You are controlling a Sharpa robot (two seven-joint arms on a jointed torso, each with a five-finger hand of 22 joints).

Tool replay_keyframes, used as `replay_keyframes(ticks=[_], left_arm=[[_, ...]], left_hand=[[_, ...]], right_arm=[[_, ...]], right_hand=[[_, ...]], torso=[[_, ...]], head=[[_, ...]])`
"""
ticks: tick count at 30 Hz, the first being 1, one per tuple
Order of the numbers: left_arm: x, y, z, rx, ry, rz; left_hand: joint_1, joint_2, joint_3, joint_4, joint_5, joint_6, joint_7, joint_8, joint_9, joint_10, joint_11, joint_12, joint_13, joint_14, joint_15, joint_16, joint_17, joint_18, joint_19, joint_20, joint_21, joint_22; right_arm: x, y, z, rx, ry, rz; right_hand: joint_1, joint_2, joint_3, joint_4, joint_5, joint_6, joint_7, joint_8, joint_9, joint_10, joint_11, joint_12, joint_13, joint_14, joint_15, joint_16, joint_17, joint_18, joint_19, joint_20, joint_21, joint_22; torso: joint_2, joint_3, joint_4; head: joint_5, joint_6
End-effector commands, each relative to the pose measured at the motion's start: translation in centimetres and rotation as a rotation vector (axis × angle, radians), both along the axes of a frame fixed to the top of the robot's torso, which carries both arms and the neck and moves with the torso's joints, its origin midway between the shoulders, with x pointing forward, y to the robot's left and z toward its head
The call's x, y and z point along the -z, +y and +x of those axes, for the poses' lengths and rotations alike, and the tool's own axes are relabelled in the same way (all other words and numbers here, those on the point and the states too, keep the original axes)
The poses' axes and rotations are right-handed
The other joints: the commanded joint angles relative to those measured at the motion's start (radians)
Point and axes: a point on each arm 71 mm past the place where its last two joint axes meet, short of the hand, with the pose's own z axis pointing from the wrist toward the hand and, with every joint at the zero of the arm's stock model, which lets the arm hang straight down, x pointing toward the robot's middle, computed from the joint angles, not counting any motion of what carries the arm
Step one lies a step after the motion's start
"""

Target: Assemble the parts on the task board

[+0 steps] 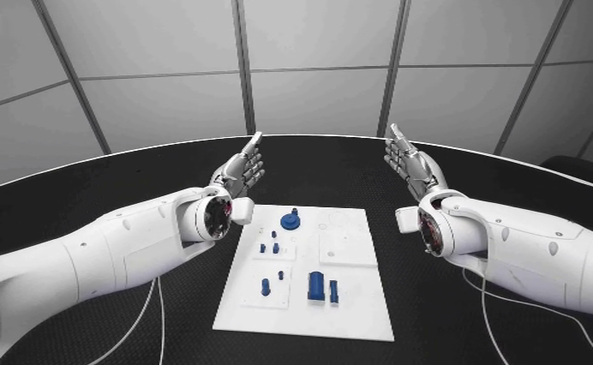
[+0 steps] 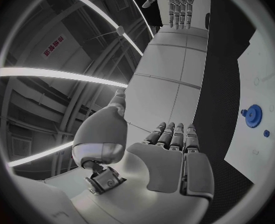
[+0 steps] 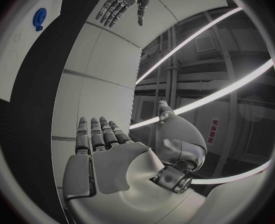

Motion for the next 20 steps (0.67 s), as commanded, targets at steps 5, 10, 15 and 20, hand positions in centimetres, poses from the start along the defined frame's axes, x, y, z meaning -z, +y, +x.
replay_keyframes(ticks=[5, 10, 15, 20], left_arm=[[-0.7, -0.6, -2.7, -0.086, -0.084, 0.115], [-1.7, -1.0, -4.7, -0.147, -0.169, 0.193], [-2.5, -1.2, -6.1, -0.185, -0.23, 0.239], [-3.0, -1.3, -6.8, -0.205, -0.262, 0.262]], left_hand=[[-0.772, -0.002, 0.009, -0.039, -0.011, -0.105, -0.026, -0.035, -0.028, -0.119, -0.029, -0.025, -0.009, -0.094, -0.027, -0.049, -0.01, -0.03, -0.099, -0.04, -0.023, -0.009], [-0.772, -0.002, 0.009, -0.039, -0.011, -0.105, -0.026, -0.035, -0.028, -0.119, -0.029, -0.025, -0.009, -0.094, -0.027, -0.049, -0.01, -0.03, -0.099, -0.04, -0.023, -0.009], [-0.772, -0.002, 0.009, -0.039, -0.011, -0.105, -0.026, -0.035, -0.028, -0.119, -0.029, -0.025, -0.009, -0.094, -0.027, -0.049, -0.01, -0.03, -0.099, -0.04, -0.023, -0.009], [-0.772, -0.002, 0.009, -0.039, -0.011, -0.105, -0.026, -0.035, -0.028, -0.119, -0.029, -0.025, -0.009, -0.094, -0.027, -0.049, -0.01, -0.03, -0.099, -0.04, -0.023, -0.009]], right_arm=[[-0.4, 3.3, -3.4, 0.054, 0.032, 0.073], [-0.7, 4.4, -4.7, 0.075, 0.048, 0.098], [-0.8, 4.5, -4.9, 0.078, 0.051, 0.102], [-0.8, 4.5, -4.9, 0.078, 0.051, 0.102]], right_hand=[[-0.401, 0.022, -0.075, -0.011, -0.024, -0.126, -0.027, -0.021, -0.064, -0.233, -0.022, -0.013, -0.016, -0.196, -0.017, -0.023, -0.054, -0.038, -0.197, -0.032, -0.013, -0.048], [-0.401, 0.022, -0.075, -0.011, -0.024, -0.126, -0.027, -0.021, -0.064, -0.233, -0.022, -0.013, -0.016, -0.196, -0.017, -0.023, -0.054, -0.038, -0.197, -0.032, -0.013, -0.048], [-0.401, 0.022, -0.075, -0.011, -0.024, -0.126, -0.027, -0.021, -0.064, -0.233, -0.022, -0.013, -0.016, -0.196, -0.017, -0.023, -0.054, -0.038, -0.197, -0.032, -0.013, -0.048], [-0.401, 0.022, -0.075, -0.011, -0.024, -0.126, -0.027, -0.021, -0.064, -0.233, -0.022, -0.013, -0.016, -0.196, -0.017, -0.023, -0.054, -0.038, -0.197, -0.032, -0.013, -0.048]], torso=[[0.085, 0.01, 0.0261], [0.093, 0.011, 0.0287], [0.093, 0.011, 0.0287], [0.093, 0.011, 0.0287]], head=[[-0.014, 0.047], [-0.016, 0.053], [-0.016, 0.053], [-0.016, 0.053]])
